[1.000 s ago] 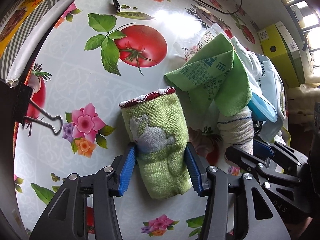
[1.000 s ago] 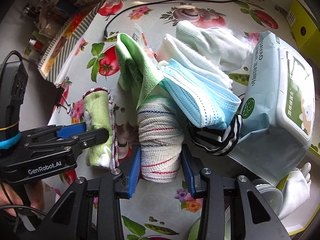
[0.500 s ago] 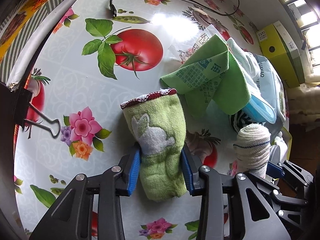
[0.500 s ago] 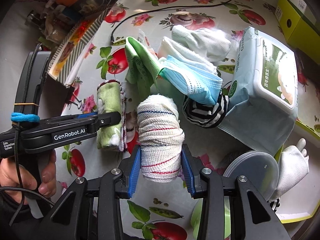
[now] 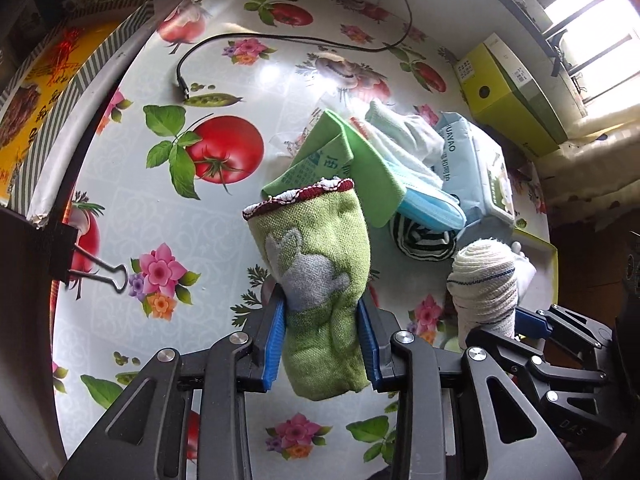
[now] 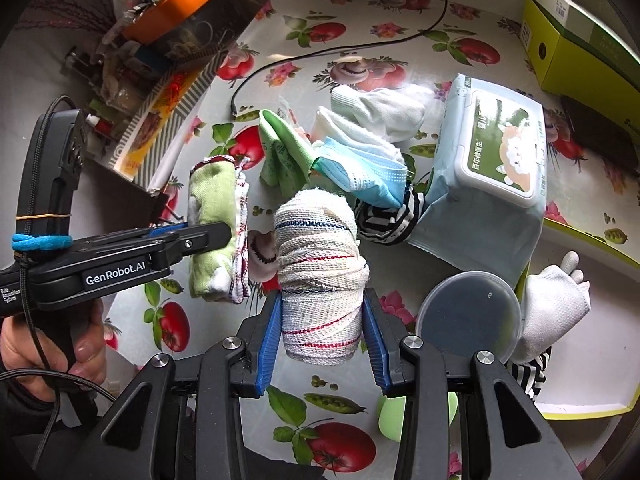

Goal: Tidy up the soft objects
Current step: 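Carry the green sock and the white roll over the box tray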

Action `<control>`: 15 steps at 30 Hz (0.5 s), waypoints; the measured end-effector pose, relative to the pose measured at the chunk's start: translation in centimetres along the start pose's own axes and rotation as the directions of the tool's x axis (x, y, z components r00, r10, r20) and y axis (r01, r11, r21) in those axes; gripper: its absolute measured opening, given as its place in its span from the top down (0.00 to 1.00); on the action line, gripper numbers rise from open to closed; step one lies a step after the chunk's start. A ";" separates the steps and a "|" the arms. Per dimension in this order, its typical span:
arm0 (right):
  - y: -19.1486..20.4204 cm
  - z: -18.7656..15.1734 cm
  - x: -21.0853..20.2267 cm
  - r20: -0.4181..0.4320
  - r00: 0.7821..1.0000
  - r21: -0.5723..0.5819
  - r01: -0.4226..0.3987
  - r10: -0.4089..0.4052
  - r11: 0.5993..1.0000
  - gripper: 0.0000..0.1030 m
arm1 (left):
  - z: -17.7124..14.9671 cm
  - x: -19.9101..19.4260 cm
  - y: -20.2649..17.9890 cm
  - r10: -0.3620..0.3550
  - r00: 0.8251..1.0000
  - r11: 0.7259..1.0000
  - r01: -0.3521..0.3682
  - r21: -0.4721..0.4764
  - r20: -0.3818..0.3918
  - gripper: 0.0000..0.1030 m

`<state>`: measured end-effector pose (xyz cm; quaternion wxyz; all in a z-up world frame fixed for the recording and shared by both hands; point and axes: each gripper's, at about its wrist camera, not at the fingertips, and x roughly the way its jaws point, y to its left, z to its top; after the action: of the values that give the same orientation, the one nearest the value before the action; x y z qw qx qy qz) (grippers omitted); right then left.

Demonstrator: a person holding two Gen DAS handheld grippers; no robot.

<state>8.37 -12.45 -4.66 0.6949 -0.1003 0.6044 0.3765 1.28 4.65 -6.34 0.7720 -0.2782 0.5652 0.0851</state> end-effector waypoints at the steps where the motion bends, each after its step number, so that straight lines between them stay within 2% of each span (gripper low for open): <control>1: -0.1 -0.1 -0.3 0.005 1.000 0.006 0.002 -0.002 1.000 0.63 | 0.1 -0.2 -0.3 -0.003 1.000 1.000 0.003 0.011 0.004 0.67; 15: -2.8 -2.2 -3.8 0.071 0.997 0.085 0.017 -0.023 0.996 0.63 | 0.2 -1.9 -5.3 -0.040 0.999 0.987 0.036 0.156 0.021 0.67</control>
<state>8.53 -17.27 -2.58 0.7237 -0.0635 0.5931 0.3470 3.11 0.72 -2.83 0.7995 -0.2270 0.5554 0.0293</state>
